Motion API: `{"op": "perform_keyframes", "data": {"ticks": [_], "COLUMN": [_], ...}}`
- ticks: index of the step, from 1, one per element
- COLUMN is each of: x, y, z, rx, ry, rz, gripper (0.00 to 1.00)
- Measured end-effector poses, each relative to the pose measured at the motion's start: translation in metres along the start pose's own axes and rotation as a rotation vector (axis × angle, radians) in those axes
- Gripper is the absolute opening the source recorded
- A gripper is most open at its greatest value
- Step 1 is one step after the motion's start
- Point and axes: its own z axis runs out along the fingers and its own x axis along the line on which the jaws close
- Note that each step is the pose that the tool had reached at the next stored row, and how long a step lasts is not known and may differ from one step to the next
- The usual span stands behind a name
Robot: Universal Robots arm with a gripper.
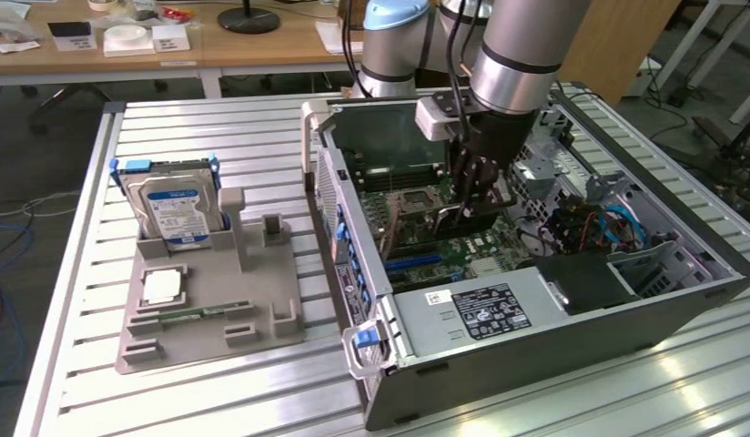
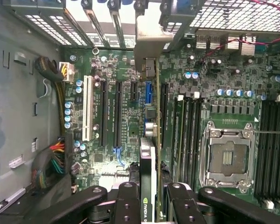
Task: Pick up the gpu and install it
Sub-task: 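Insert the gpu into the slot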
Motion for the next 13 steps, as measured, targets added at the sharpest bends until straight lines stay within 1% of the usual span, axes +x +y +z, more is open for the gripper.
{"op": "perform_keyframes", "data": {"ticks": [5, 8, 13], "x": [0.0, 0.0, -0.0007], "y": [0.0026, 0.0028, 0.0063], "z": [0.0037, 0.0038, 0.0057], "rx": [-0.0001, -0.0002, -0.0001], "ry": [0.0, 0.0018, 0.0018], "rz": [-0.005, -0.006, -0.006], "gripper": [0.27, 0.27, 0.27]}}
